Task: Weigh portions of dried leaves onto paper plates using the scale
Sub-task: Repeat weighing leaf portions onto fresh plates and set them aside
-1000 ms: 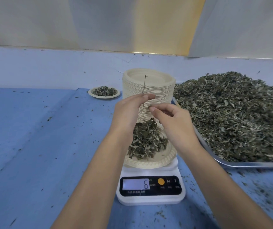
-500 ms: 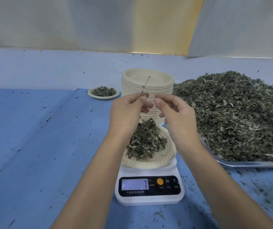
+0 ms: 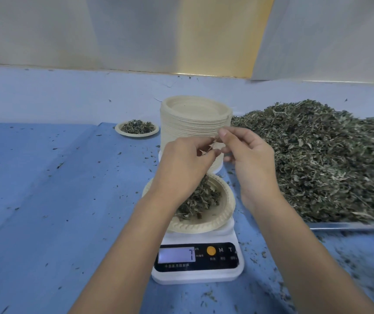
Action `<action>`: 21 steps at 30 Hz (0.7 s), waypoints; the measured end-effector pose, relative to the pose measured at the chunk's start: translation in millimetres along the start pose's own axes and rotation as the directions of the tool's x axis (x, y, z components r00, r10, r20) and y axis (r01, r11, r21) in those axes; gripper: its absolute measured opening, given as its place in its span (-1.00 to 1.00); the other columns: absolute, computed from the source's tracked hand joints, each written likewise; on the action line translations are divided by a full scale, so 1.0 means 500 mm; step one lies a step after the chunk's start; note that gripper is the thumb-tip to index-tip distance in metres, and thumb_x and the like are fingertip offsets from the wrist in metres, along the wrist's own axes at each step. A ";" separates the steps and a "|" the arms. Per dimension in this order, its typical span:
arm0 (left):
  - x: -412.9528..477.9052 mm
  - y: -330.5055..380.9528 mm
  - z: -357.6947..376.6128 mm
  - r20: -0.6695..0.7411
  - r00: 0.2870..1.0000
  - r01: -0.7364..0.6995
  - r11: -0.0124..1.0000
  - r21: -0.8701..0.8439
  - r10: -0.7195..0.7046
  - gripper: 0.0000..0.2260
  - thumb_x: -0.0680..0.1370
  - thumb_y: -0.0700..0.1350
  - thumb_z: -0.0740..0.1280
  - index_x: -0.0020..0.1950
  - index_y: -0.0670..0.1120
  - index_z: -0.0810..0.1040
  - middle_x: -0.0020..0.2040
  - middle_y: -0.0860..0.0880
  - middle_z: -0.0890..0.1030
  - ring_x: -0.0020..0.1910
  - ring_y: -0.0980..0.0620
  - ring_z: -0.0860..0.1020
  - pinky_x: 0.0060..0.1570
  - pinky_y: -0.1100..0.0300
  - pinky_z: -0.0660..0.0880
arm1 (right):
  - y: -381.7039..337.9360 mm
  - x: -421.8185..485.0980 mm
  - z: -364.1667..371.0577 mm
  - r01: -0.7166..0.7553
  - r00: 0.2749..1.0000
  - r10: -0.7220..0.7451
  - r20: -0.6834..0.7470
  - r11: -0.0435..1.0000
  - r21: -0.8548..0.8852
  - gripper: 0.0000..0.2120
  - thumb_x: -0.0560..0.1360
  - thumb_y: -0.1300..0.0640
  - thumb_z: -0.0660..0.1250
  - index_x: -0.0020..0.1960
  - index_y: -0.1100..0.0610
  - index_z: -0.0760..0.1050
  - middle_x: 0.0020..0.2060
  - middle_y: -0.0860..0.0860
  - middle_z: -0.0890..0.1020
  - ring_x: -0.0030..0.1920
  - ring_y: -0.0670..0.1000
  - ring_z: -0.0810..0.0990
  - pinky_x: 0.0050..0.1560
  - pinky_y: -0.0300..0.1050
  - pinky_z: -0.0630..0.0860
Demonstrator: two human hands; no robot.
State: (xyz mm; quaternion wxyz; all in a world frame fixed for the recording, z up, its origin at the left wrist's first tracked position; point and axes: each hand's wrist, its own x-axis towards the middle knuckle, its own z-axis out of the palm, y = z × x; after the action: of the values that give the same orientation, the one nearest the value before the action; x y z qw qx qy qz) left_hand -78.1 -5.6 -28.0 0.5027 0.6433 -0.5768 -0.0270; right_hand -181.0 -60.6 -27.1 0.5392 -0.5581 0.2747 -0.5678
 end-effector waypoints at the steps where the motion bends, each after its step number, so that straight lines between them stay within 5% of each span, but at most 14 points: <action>1: -0.001 0.003 0.001 -0.025 1.000 -0.009 1.000 0.023 0.009 -0.82 0.51 -0.02 0.37 0.07 0.02 0.67 -0.15 0.11 0.65 -0.18 0.24 0.49 -0.20 0.45 0.32 | -0.004 0.005 -0.009 -0.008 1.000 0.008 -0.015 1.000 0.013 -0.96 0.50 0.21 0.38 -0.12 0.10 0.58 -0.42 -0.15 0.60 -0.39 -0.24 0.52 -0.33 -0.36 0.45; 3: -0.002 0.012 0.007 -0.077 0.997 -0.025 1.000 -0.004 0.025 -0.79 0.50 -0.03 0.38 0.12 0.00 0.65 -0.07 0.19 0.63 -0.13 0.36 0.47 -0.11 0.63 0.27 | -0.011 0.017 -0.033 -0.012 0.998 0.013 -0.057 1.000 0.012 -0.97 0.50 0.20 0.38 -0.11 0.10 0.57 -0.40 -0.15 0.61 -0.37 -0.22 0.53 -0.30 -0.36 0.47; 6: 0.006 0.040 0.034 -0.081 0.997 -0.021 0.995 -0.097 0.013 -0.86 0.51 -0.10 0.36 0.03 0.00 0.67 -0.21 0.29 0.57 -0.17 0.49 0.47 -0.15 0.64 0.29 | -0.012 0.035 -0.077 -0.038 0.989 0.036 -0.146 0.999 -0.011 -0.97 0.51 0.22 0.37 -0.10 0.12 0.57 -0.44 -0.15 0.57 -0.40 -0.20 0.50 -0.34 -0.34 0.44; 11: 0.019 0.090 0.121 -0.020 1.000 -0.015 0.995 -0.101 0.013 -0.86 0.54 -0.12 0.32 -0.01 -0.03 0.67 -0.19 0.12 0.63 -0.22 0.27 0.51 -0.21 0.53 0.33 | 0.010 0.049 -0.163 -0.058 0.971 0.003 -0.241 0.974 -0.219 -0.92 0.51 0.20 0.35 -0.14 0.09 0.60 -0.42 -0.14 0.57 -0.39 -0.21 0.50 -0.29 -0.28 0.45; 16: 0.012 0.103 0.203 0.117 0.989 0.099 0.993 -0.061 -0.092 -0.84 0.55 -0.14 0.28 0.01 -0.04 0.66 -0.15 0.07 0.65 -0.15 0.14 0.53 -0.20 0.34 0.34 | 0.022 0.063 -0.239 -0.151 0.983 0.036 -0.178 0.707 -0.691 -0.93 0.47 0.13 0.40 -0.13 0.08 0.67 -0.22 0.00 0.68 -0.16 0.01 0.61 -0.11 -0.13 0.49; 19: 0.008 0.098 0.227 0.171 0.971 0.182 0.980 -0.078 -0.166 -0.82 0.55 -0.16 0.27 0.03 -0.06 0.66 -0.06 0.02 0.67 -0.04 0.11 0.57 -0.13 0.33 0.39 | 0.024 0.064 -0.250 -0.159 0.986 0.040 -0.163 0.537 -0.829 -0.86 0.49 0.06 0.38 -0.05 0.07 0.68 -0.22 -0.02 0.67 -0.26 -0.07 0.51 -0.35 -0.25 0.30; 21: 0.005 0.095 0.232 0.185 0.963 0.218 0.970 -0.103 -0.197 -0.82 0.56 -0.17 0.26 0.05 -0.07 0.66 -0.04 0.00 0.67 -0.02 0.08 0.59 -0.06 0.25 0.46 | 0.021 0.065 -0.247 -0.141 0.986 0.000 -0.166 0.525 -0.839 -0.86 0.51 0.07 0.36 -0.01 0.07 0.67 -0.18 -0.03 0.66 -0.25 -0.12 0.46 -0.35 -0.29 0.24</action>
State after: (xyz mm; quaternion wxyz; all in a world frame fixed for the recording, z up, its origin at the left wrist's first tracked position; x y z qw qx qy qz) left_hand -182.5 -70.8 -51.5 0.4834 0.6635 -0.5449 -0.1707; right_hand -285.7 -128.9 -53.9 0.2011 -0.6952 0.5765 -0.3794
